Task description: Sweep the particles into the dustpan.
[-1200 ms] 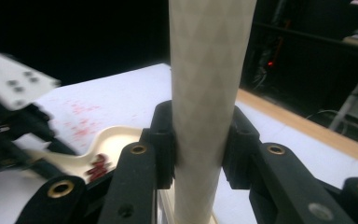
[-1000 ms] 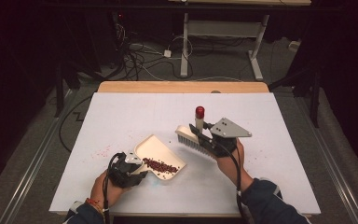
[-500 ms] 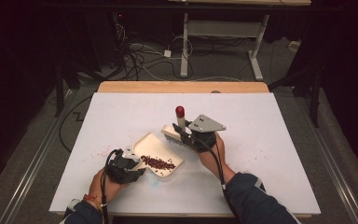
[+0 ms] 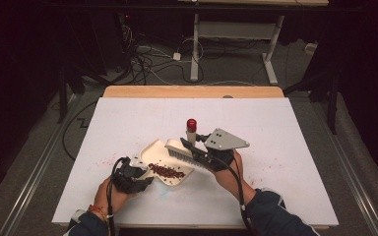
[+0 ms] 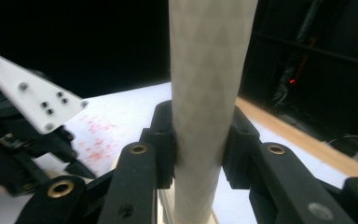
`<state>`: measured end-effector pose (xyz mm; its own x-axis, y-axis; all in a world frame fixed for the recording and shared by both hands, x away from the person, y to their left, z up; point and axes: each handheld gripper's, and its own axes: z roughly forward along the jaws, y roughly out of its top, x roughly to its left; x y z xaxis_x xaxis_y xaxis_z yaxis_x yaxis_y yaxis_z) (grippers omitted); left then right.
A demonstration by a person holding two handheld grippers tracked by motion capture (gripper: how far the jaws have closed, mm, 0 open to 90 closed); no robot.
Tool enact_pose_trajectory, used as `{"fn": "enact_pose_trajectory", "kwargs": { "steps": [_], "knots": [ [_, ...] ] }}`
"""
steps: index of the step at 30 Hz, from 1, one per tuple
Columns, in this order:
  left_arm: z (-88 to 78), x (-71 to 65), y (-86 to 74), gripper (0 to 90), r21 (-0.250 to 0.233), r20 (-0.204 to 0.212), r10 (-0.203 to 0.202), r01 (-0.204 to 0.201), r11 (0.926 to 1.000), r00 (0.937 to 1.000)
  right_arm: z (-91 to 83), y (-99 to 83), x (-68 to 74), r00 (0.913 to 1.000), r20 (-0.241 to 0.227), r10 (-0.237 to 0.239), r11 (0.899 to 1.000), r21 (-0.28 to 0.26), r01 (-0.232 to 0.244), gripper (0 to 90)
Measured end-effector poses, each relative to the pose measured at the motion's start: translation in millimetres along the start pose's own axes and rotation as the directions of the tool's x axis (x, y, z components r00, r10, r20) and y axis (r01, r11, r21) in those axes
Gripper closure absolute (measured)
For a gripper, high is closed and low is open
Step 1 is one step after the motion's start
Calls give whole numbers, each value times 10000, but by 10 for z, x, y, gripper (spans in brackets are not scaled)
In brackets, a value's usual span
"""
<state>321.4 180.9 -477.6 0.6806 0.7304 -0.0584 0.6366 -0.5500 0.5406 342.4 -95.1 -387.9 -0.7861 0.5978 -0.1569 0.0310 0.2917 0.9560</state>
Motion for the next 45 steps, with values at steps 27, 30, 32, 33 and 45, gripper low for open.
{"fn": "enact_pose_trajectory", "kwargs": {
  "steps": [27, 30, 32, 33, 45],
  "knots": [
    [52, -94, 22, 637, -303, -490, -626, 611, 9977, 9968, 316, -109, 452, 9978, -563, -358, 9981, 475, 385, 701],
    [53, -90, 16, 637, -345, -509, -657, 640, 9974, 9965, 303, -68, 443, 9982, -513, -319, 9988, 348, 337, 701],
    [48, -85, 11, 637, -289, -525, -619, 604, 9978, 9967, 297, -29, 399, 9987, -446, -231, 9994, 265, 243, 701],
    [44, -83, 10, 637, -294, -520, -636, 621, 9976, 9966, 301, -7, 375, 9992, -324, -254, 9996, 151, 259, 701],
    [53, -57, 0, 637, -459, -485, -816, 794, 9958, 9955, 802, -34, 154, 9926, 626, -1045, 9931, 604, 1007, 701]
  ]
}}
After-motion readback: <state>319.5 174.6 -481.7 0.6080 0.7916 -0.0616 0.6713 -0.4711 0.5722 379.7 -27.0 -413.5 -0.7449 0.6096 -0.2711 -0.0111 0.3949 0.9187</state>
